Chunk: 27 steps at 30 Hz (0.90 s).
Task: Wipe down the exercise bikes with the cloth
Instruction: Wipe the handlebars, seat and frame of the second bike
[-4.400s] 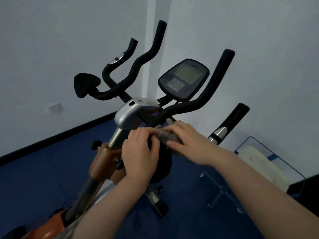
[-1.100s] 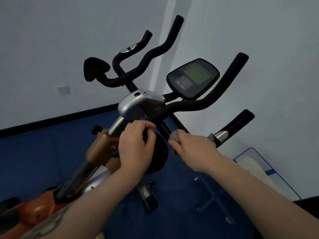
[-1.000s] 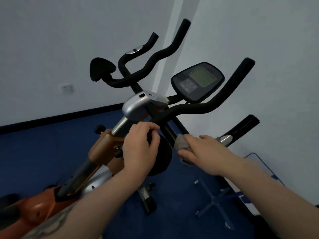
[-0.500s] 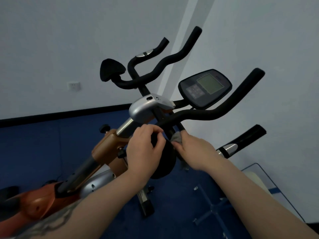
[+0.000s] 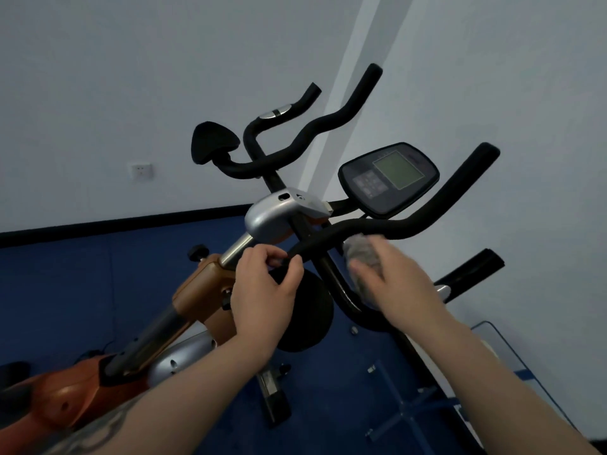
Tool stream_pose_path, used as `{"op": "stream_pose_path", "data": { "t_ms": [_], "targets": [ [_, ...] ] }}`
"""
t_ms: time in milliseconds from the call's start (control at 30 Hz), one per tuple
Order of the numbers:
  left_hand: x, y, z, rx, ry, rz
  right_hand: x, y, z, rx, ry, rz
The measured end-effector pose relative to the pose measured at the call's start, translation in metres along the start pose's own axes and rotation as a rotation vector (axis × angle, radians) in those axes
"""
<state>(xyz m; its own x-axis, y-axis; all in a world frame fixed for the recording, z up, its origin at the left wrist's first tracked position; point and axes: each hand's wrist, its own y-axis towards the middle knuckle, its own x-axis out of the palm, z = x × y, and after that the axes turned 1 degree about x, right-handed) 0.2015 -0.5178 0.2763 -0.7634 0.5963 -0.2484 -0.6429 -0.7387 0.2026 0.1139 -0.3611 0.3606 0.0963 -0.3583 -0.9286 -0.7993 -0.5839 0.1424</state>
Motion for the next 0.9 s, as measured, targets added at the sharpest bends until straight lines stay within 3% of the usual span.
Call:
{"op": "stream_pose_path", "data": {
  "t_ms": [67,133,233,333,433,533,600,667,900],
  "targets": [
    [0.000,0.000,-0.002,-0.011,0.016,-0.025,-0.009,0.013,-0.005,-0.097,0.037,0.279],
    [0.000,0.000,-0.003,-0.019,0.034,-0.061,-0.008,0.033,-0.013,-0.207,-0.062,0.355],
    [-0.002,-0.001,-0.003,-0.043,0.030,-0.090,0.012,0.062,-0.027,-0.217,-0.339,0.149],
    [-0.003,-0.001,-0.002,-0.060,0.020,-0.099,0.033,0.080,-0.043,-0.155,-0.477,0.063],
    [-0.003,-0.001,-0.003,-0.059,0.027,-0.096,0.030,0.088,-0.054,-0.293,-0.681,-0.062],
    [-0.003,-0.001,-0.004,-0.068,0.031,-0.102,0.014,0.092,-0.048,-0.409,-0.671,-0.250],
    [-0.003,-0.001,-0.004,-0.071,0.019,-0.096,0.012,0.100,-0.048,-0.304,-0.586,-0.327],
    [-0.003,0.000,-0.003,-0.068,0.012,-0.089,0.020,0.113,-0.057,-0.186,-0.570,-0.346],
    [-0.004,0.000,-0.003,-0.073,0.011,-0.107,0.029,0.110,-0.051,-0.138,-0.597,-0.200]
  ]
}}
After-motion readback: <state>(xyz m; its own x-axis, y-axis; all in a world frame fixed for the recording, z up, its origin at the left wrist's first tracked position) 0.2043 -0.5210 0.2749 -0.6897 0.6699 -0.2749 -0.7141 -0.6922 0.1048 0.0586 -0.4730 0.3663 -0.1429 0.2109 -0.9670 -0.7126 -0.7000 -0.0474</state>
